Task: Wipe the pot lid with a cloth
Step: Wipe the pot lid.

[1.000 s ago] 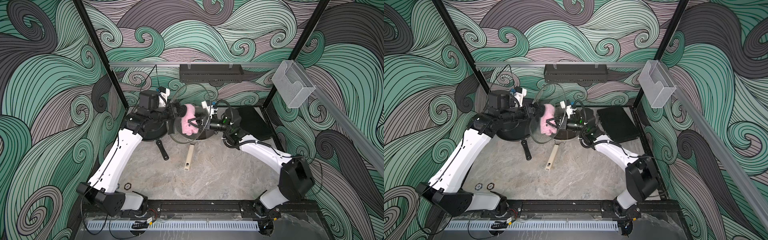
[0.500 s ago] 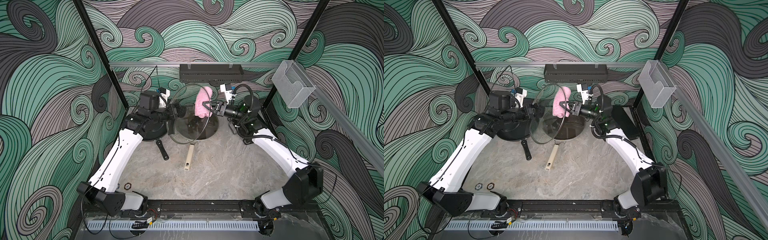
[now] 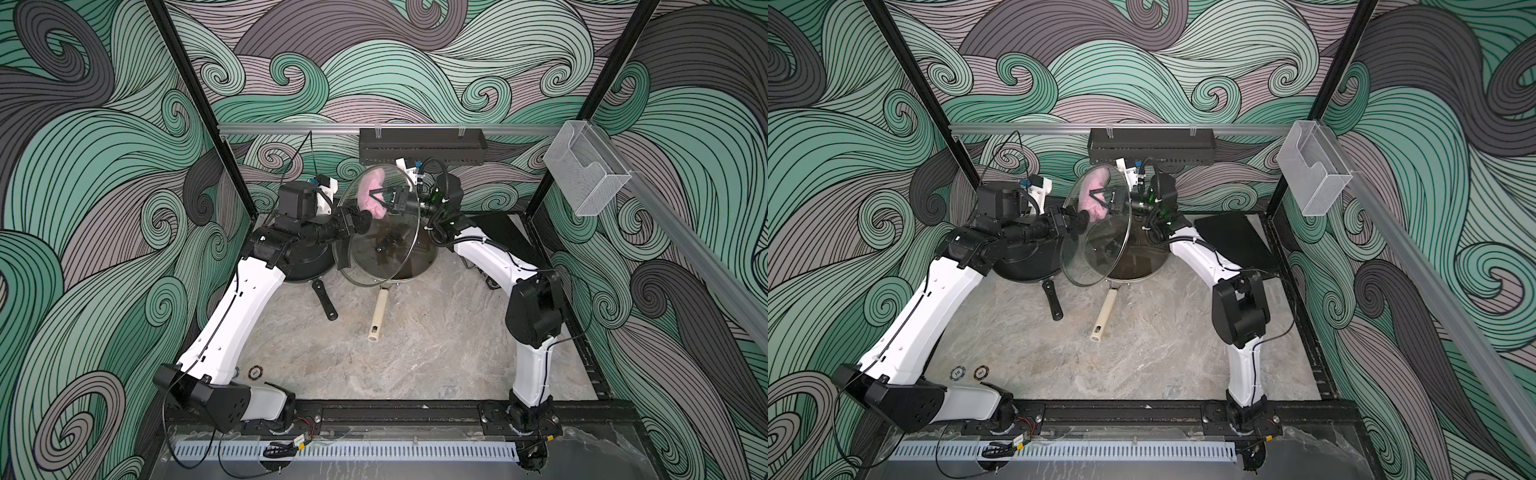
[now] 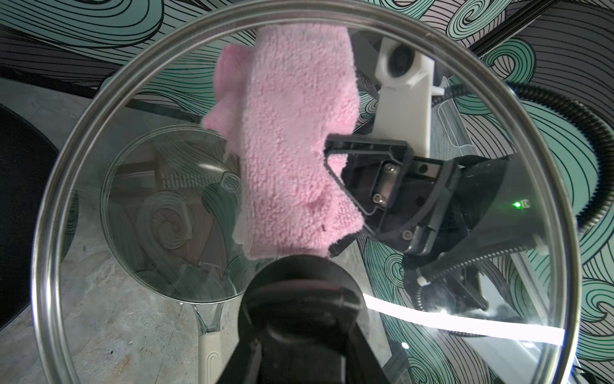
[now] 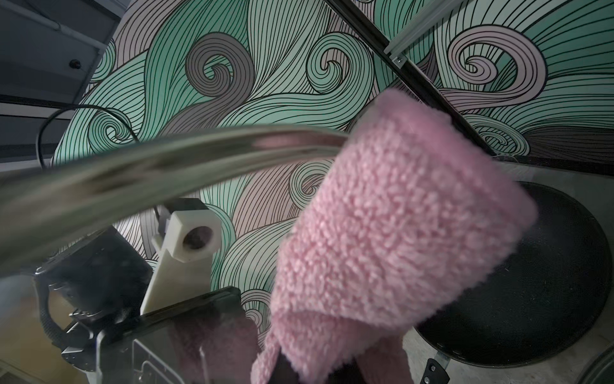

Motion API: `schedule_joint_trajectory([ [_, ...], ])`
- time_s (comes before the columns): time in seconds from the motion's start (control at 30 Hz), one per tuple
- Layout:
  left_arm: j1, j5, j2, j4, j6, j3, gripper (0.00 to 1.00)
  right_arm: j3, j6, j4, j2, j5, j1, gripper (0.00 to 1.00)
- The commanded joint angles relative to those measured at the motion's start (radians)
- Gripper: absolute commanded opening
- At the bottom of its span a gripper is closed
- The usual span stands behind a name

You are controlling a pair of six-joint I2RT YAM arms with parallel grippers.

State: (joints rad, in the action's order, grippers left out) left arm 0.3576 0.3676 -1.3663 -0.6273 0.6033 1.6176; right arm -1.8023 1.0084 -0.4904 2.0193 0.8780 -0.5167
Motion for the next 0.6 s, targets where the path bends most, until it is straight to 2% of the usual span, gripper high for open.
schedule_joint_trajectory([
  [0.0,0.03,0.122,0.027,0.169,-0.004,0.09,0.0,-0.055,0.037,-0.048,0.03,0.043,-0.074,0.0],
  [0.13,0.03,0.117,0.026,0.178,-0.003,0.102,0.0,-0.003,0.064,-0.089,0.042,0.04,-0.114,0.0],
  [0.3,0.03,0.09,0.023,0.191,-0.004,0.106,0.0,0.138,0.106,-0.191,0.009,0.024,-0.15,0.0],
  [0.57,0.029,0.031,0.019,0.177,-0.027,0.101,0.0,0.397,0.167,-0.327,-0.118,-0.014,-0.164,0.0],
])
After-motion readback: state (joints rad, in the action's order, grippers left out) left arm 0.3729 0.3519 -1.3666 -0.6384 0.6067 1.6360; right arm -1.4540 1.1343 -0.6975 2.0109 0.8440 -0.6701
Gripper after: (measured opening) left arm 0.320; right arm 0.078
